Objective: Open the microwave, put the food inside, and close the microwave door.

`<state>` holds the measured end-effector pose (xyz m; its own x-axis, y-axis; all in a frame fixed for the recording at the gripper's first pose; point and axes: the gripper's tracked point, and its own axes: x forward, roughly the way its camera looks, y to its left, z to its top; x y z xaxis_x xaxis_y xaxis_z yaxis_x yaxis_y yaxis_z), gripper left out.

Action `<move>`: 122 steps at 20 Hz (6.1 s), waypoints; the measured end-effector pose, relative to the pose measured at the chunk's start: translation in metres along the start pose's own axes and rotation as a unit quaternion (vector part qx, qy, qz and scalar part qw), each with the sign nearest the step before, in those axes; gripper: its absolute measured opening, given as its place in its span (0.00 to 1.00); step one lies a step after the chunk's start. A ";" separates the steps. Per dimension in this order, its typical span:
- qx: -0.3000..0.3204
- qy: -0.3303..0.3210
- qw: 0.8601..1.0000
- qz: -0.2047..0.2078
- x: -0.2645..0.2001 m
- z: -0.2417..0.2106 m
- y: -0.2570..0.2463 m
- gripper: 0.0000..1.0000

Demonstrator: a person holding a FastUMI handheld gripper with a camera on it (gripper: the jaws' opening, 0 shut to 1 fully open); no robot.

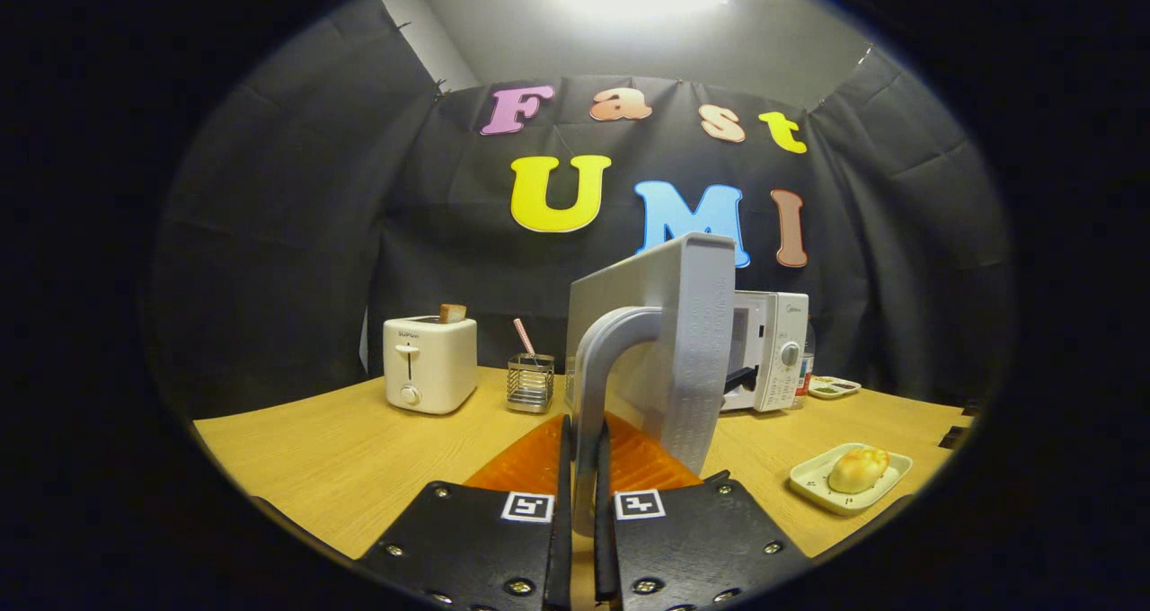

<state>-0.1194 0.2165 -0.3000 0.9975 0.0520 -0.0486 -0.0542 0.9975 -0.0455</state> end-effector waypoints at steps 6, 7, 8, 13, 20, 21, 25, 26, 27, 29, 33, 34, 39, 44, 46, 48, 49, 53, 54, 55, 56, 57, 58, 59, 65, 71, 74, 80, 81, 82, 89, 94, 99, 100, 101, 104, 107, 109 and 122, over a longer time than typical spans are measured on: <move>-0.019 0.034 0.999 -0.001 -0.006 -0.005 0.021 0.47; -0.010 0.040 0.999 0.019 -0.010 -0.004 0.025 0.52; -0.003 0.045 0.998 0.040 -0.013 -0.003 0.031 0.55; 0.007 -0.001 0.990 0.140 -0.050 0.030 0.041 0.67; -0.015 -0.067 0.978 0.198 -0.086 0.055 -0.040 0.76; -0.017 -0.067 0.980 0.188 -0.084 0.052 -0.059 0.76; -0.013 -0.048 0.981 0.186 -0.082 0.035 -0.107 0.91; -0.015 -0.048 0.983 0.177 -0.081 0.034 -0.124 0.91; -0.019 -0.045 0.985 0.166 -0.080 0.032 -0.141 0.92; -0.029 -0.031 0.988 0.146 -0.075 0.016 -0.177 0.97; -0.053 0.020 0.994 0.097 -0.060 -0.028 -0.252 0.97; -0.057 0.034 0.994 0.081 -0.055 -0.041 -0.272 0.97; 0.007 0.133 0.989 0.064 -0.031 -0.097 -0.316 0.97; 0.015 0.197 0.977 0.077 -0.016 -0.135 -0.309 0.97; 0.015 0.225 0.971 0.077 -0.014 -0.148 -0.311 0.96; 0.029 0.227 0.970 0.076 -0.012 -0.146 -0.313 0.97; 0.035 0.228 0.970 0.076 -0.013 -0.144 -0.315 0.90; 0.055 0.236 0.966 0.089 -0.015 -0.135 -0.315 0.80; 0.057 0.233 0.966 0.092 -0.016 -0.127 -0.312 0.80; 0.059 0.227 0.967 0.101 -0.016 -0.116 -0.307 0.80; 0.057 0.219 0.968 0.107 -0.016 -0.106 -0.301 0.80; 0.049 0.211 0.970 0.113 -0.013 -0.095 -0.295 0.80; 0.037 0.204 0.971 0.119 -0.009 -0.087 -0.288 0.80; 0.025 0.200 0.972 0.122 -0.001 -0.080 -0.282 0.80; 0.016 0.185 0.972 0.147 0.049 -0.040 -0.239 0.80; 0.007 0.178 0.970 0.166 0.120 -0.013 -0.193 0.80; 0.028 0.176 0.971 0.160 0.158 -0.012 -0.175 0.80; 0.181 0.162 0.962 0.125 0.221 -0.006 -0.150 0.80; 0.187 0.154 0.964 0.107 0.235 -0.006 -0.151 0.80; 0.193 0.153 0.965 0.094 0.246 -0.010 -0.151 0.80; 0.257 0.155 0.953 0.036 0.310 -0.034 -0.147 0.80; 0.276 0.174 0.945 0.007 0.337 -0.061 -0.144 0.80; 0.295 0.175 0.939 0.010 0.351 -0.067 -0.144 0.85; 0.303 0.178 0.936 0.011 0.352 -0.069 -0.143 0.85; 0.307 0.177 0.935 0.012 0.353 -0.067 -0.144 0.87; 0.305 0.177 0.935 0.019 0.349 -0.060 -0.149 0.87; 0.319 0.176 0.930 0.049 0.331 -0.036 -0.142 0.92; 0.317 0.166 0.931 0.078 0.305 -0.009 -0.134 0.95; 0.236 0.051 0.905 0.351 0.042 0.156 -0.060 0.95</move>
<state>-0.0666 0.1666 -0.1442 0.7134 0.7008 0.0066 -0.6236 0.6305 0.4622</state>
